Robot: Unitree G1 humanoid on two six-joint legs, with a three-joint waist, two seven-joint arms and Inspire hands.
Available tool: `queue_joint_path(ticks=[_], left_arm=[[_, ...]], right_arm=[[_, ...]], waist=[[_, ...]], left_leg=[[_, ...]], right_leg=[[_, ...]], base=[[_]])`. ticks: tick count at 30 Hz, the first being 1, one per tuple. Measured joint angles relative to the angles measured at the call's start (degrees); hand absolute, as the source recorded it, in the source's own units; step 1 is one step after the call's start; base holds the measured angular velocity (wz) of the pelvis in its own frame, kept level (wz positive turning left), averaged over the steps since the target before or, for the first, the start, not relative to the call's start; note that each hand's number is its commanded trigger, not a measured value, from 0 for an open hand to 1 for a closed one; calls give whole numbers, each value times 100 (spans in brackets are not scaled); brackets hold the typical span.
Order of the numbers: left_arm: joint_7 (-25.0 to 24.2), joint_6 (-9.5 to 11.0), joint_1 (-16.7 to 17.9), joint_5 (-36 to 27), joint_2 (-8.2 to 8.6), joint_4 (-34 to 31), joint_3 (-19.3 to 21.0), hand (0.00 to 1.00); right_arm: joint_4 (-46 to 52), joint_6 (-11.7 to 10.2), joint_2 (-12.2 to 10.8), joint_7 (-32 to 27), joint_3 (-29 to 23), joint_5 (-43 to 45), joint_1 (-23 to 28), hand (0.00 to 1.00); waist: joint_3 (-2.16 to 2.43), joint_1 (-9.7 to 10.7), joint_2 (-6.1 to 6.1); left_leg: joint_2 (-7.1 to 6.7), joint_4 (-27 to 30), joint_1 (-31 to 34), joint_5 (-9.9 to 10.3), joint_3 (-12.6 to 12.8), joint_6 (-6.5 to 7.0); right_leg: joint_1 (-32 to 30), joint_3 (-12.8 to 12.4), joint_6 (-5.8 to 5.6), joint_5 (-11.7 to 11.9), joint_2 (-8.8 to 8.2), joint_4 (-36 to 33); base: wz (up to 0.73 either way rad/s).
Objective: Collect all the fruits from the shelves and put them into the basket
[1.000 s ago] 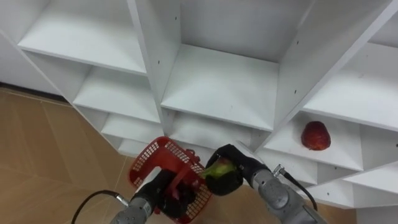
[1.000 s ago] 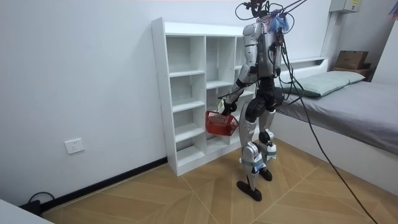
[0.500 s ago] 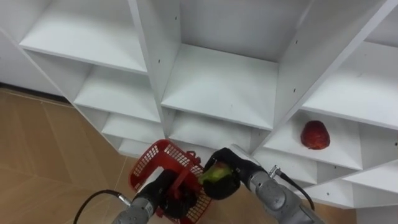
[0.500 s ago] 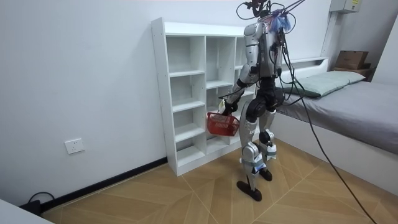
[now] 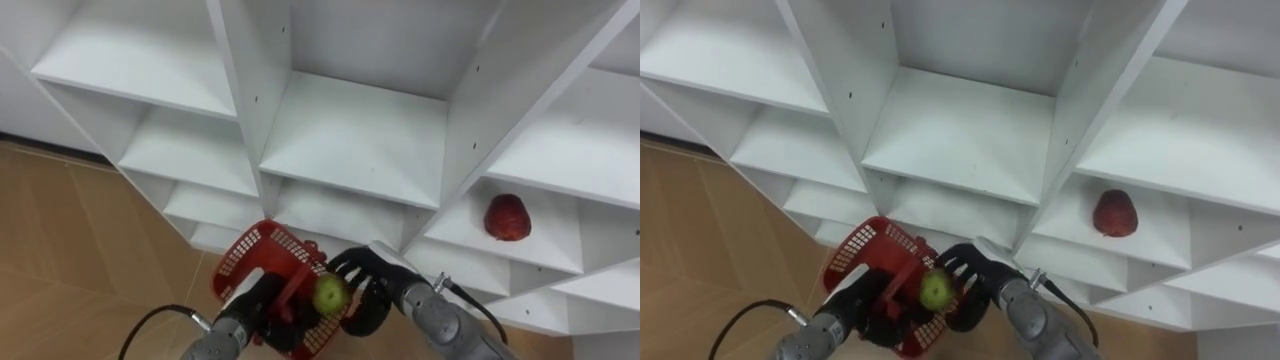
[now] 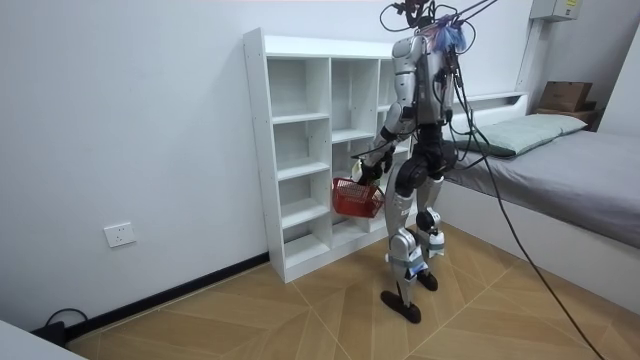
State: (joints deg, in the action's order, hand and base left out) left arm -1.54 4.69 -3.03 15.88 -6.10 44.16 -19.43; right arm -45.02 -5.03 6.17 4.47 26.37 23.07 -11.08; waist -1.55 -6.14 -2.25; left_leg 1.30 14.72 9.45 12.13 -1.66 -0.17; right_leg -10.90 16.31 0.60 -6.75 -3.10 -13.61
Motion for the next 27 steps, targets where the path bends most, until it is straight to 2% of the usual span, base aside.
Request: queue_joint_path(ticks=[8, 14, 16, 27], left_arm=[[4, -2, -17, -8, 67, 75, -50, 100], [4, 5, -16, -13, 74, 80, -101, 100], [4, 5, -16, -13, 84, 80, -104, 100], [4, 5, -20, -62, 101, 75, -92, 100]], right_arm=[[23, 0, -24, 212, 3, 104, 3, 0], [23, -2, -69, 264, 3, 212, 16, 0], [22, -2, -136, 256, 3, 211, 48, 0], [45, -2, -132, 192, 52, 212, 112, 0]], waist=[[17, 23, 65], [23, 116, 65], [24, 120, 63], [40, 117, 41]], left_leg=[[-7, -21, 16, 0, 3, 0], [-19, 21, 9, -7, -1, 10], [-19, 20, 1, -8, 0, 10], [-25, 17, -18, -10, 30, 14]], right_leg=[[-4, -1, -9, -20, -3, -7], [-3, 19, -23, -34, -26, -12], [-3, 25, -23, -34, -27, -14], [-3, 9, -27, -36, -38, -28]], base=[[0], [1], [0], [-1]])
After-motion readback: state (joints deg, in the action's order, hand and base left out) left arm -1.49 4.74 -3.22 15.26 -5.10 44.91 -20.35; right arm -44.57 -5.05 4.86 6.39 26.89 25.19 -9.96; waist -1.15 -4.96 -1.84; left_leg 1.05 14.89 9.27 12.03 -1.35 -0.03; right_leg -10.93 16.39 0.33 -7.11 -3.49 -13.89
